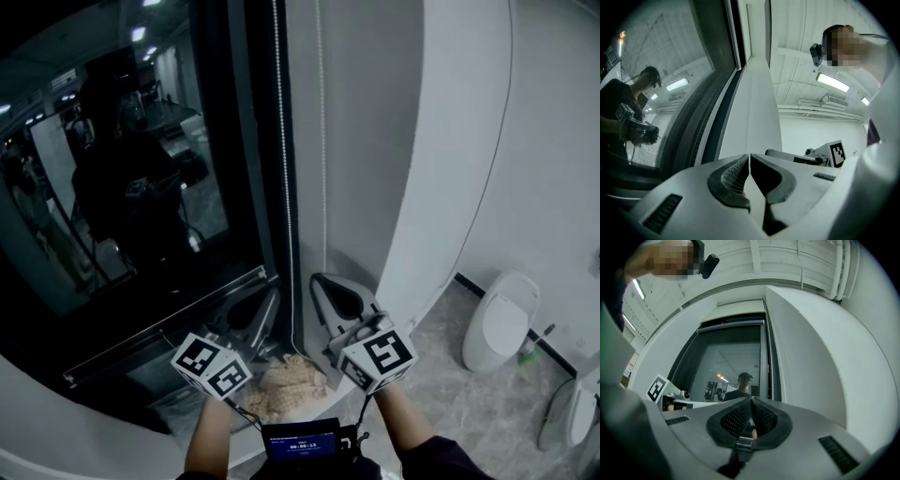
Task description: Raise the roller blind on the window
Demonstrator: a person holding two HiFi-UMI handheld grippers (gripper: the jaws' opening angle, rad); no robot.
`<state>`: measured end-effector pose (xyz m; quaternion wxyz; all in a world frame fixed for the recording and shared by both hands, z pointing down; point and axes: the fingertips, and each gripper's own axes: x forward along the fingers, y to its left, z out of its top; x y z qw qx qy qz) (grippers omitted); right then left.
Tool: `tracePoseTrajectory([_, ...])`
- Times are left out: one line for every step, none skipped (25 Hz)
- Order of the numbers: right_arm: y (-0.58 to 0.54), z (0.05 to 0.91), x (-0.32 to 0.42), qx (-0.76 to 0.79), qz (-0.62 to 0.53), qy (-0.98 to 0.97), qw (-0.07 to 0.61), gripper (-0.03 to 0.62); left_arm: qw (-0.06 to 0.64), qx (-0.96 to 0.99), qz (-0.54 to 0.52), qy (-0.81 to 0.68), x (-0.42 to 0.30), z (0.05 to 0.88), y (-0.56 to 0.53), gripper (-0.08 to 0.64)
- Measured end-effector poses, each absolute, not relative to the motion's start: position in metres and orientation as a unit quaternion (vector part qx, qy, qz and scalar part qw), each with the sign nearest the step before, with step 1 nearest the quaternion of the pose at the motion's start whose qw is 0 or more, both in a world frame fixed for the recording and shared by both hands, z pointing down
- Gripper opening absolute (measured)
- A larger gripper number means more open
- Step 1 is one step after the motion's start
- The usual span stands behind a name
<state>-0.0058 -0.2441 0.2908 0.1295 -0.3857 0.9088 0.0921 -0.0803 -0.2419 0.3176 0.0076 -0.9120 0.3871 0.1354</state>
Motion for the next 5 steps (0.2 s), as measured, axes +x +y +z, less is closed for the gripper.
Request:
tracePoseTrajectory([-0.2443,0.2904,-0.0062,-0.384,0.092,0.909,0.131,0.008,0.008,-0.912,0.135,0.387,-0.0803,0.318,-0.2426,0.012])
tracePoseTrajectory([-0.244,0.2895,-0.0071,-0.381,0.091,0.91,0.135,0.008,0.008,-0.912,0.134,0.388,-0.0803,0.3185,-0.2433,0.012])
tracePoseTrajectory([-0.2435,0.2884,-0.0082,-0.377,0.09,0.911,0.141,0.008,0.009,-0.912,0.134,0.387,-0.0804,0.3193,-0.2441,0.012])
tracePoseTrajectory([-0.243,0.2874,-0.0092,-0.373,0.089,0.912,0.146,0.008,0.01,-0.912,0.133,0.387,-0.0804,0.3203,-0.2449,0.011])
tracePoseTrajectory([-0.2427,0.2867,-0.0102,-0.37,0.088,0.913,0.15,0.008,0.011,-0.913,0.133,0.386,-0.0805,0.3214,-0.2458,0.012])
